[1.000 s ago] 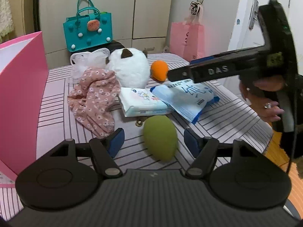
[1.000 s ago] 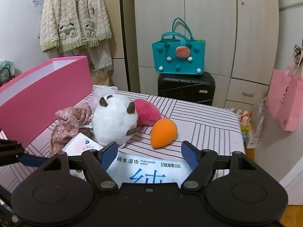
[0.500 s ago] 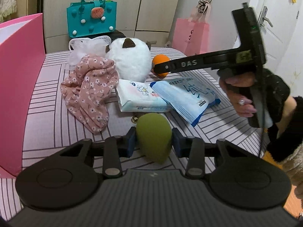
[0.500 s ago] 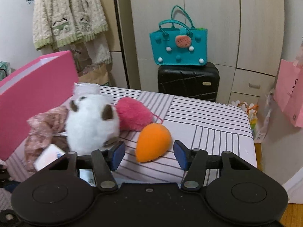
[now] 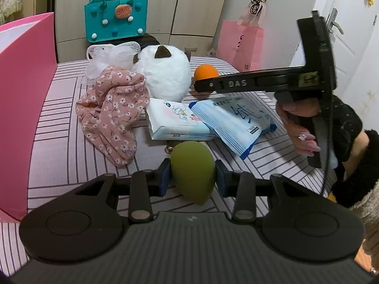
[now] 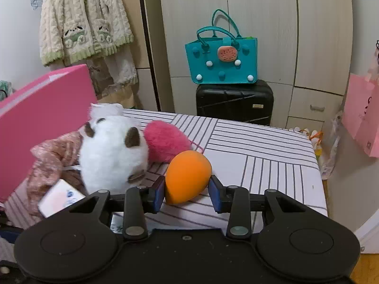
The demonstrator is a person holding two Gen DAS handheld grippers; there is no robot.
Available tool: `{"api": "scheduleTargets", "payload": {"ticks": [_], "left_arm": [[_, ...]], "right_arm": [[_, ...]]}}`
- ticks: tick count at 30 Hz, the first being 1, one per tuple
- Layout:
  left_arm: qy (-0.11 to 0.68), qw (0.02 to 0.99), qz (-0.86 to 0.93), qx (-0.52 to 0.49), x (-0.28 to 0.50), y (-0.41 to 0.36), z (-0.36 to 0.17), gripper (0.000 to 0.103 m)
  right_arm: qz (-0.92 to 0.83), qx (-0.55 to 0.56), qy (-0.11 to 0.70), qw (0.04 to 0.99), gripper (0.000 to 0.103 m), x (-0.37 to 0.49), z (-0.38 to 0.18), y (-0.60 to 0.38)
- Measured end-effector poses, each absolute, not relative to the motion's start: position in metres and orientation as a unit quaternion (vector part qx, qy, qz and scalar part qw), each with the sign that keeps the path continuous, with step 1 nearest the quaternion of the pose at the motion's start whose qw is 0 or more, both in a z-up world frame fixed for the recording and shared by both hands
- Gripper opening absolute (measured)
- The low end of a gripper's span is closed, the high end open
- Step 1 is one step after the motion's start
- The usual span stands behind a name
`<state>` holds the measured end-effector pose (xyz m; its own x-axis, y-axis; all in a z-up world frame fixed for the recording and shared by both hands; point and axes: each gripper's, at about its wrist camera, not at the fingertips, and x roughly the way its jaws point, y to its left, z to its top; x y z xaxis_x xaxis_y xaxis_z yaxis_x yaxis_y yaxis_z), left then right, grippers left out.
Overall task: Organize soft objects
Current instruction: 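Grasp the green sponge with the left gripper while the right gripper grasps the orange sponge, then lift both sponges and carry them over the pink box with both tools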
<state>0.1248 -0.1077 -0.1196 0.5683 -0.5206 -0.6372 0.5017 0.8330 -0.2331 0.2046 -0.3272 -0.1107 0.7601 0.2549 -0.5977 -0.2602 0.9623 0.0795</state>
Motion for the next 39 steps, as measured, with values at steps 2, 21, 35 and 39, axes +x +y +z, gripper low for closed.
{"api": "scheduleTargets", "payload": {"ticks": [2,21,35,39], "left_arm": [[0.365,0.885,-0.289,-0.013,0.125,-0.108,-0.12,0.038],[0.406,0.869,-0.284,-0.001,0.12,-0.101,-0.106,0.037],[0.437,0.847,-0.299,0.046,0.106,-0.085,-0.087,0.037],[0.442,0.844,-0.3,0.053,0.101,-0.071,-0.078,0.037]], "right_arm": [[0.141,0.0,0.316,0.938,0.043,0.199,-0.106,-0.327],[0.204,0.021,0.309,0.929,0.044,0.136,-0.073,-0.297],[0.213,0.014,0.356,0.91,0.044,0.094,-0.072,-0.281],[0.216,0.015,0.37,0.904,0.044,0.085,-0.068,-0.28]]}}
